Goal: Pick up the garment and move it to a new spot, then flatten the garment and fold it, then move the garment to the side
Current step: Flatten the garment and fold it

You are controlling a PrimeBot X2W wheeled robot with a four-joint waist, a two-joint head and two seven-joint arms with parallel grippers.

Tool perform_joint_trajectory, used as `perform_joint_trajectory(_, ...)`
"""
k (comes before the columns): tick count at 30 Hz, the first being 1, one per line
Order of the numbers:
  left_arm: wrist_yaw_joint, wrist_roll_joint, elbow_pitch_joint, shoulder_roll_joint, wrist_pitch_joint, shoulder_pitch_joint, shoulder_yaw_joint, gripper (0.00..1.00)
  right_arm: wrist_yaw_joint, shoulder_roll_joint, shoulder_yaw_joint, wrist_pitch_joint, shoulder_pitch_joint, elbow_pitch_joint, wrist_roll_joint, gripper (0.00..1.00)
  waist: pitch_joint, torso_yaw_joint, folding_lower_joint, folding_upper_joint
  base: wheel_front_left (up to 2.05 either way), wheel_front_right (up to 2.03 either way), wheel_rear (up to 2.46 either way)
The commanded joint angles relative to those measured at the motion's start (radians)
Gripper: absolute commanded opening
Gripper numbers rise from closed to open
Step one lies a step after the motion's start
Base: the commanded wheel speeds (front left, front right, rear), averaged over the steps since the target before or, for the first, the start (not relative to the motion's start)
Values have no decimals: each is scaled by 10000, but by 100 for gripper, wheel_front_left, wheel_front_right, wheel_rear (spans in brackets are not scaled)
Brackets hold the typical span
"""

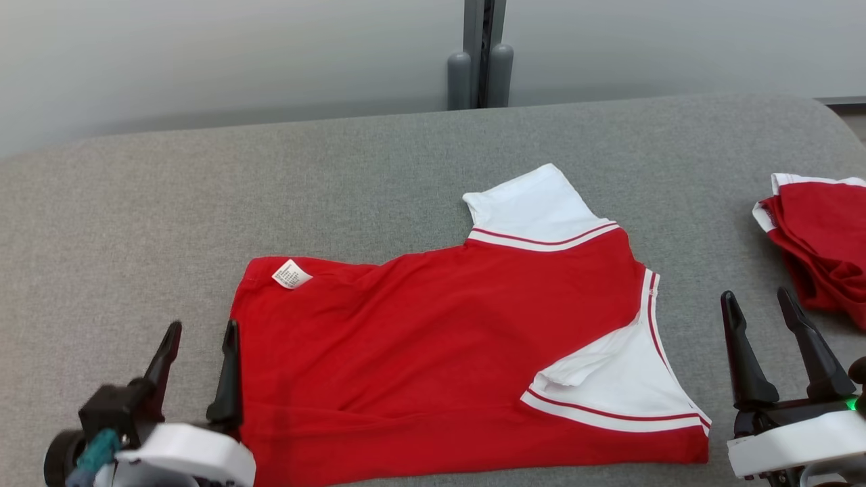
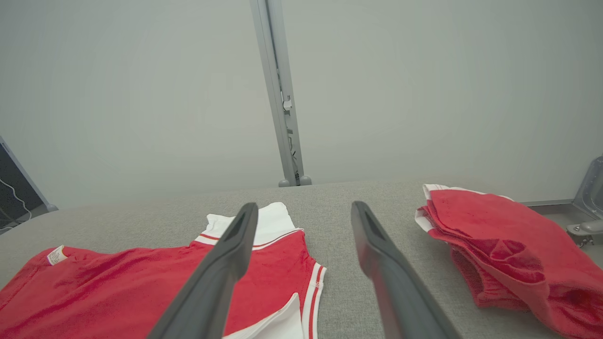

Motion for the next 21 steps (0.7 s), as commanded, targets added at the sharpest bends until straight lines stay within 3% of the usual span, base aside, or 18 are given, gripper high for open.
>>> perform_joint_trajectory(1,-24,65,-82,99,15,-361,4,100,3,-26,9,14,-93,7,72,100,108,20,0,0,0,0,0)
perform_joint_trajectory(8,-575,-86,484,372,818,-1902,-178,100,3,-34,48,-56,-435,13,30,100,722,21,0,0,0,0,0)
perform_joint_trajectory(13,-1372,-762,2150,553,2052,-3090,-302,100,3,-83,294,-143,-796,173,68,100,1227,-218,0,0,0,0,0)
perform_joint_trajectory(21,-2172,-1285,3954,645,2824,-4183,-435,100,3,-71,407,-336,-1108,432,178,100,1724,-422,0,0,0,0,0)
